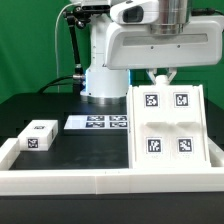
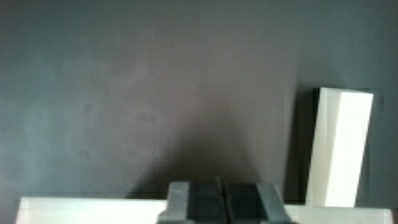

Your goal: Assemble cabinet

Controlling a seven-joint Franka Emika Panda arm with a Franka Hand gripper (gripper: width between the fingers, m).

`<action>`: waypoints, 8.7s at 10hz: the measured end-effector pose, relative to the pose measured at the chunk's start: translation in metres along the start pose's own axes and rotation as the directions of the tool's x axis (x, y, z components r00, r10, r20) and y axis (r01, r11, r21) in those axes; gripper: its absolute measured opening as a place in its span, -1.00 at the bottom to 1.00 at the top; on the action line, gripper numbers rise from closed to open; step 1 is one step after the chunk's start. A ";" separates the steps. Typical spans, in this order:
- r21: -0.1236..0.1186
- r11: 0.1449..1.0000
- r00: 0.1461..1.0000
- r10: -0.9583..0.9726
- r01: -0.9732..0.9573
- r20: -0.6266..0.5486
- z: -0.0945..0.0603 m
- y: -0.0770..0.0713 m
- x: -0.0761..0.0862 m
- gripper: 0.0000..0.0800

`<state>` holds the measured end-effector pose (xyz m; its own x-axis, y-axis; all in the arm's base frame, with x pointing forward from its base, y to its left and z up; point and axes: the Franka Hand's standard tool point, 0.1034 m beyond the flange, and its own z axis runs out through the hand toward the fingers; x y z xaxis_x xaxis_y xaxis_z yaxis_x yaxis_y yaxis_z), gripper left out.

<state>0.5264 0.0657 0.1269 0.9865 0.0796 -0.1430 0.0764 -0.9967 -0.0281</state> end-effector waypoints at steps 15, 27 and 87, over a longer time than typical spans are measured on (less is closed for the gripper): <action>0.001 1.000 1.000 0.006 -0.006 0.003 -0.010 0.005 0.024 -0.99; -0.011 1.000 1.000 -0.025 0.025 -0.008 0.018 0.046 -0.022 0.99; -0.037 0.998 0.999 0.046 -0.046 0.006 -0.069 0.052 0.027 0.40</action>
Offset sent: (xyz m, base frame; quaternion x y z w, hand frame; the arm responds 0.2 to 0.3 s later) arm 0.0152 -0.0024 0.0043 0.0016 -0.0207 -0.0144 0.9997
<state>0.5666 0.0143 0.1900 0.9881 0.0339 -0.1501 0.0366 -0.9992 0.0155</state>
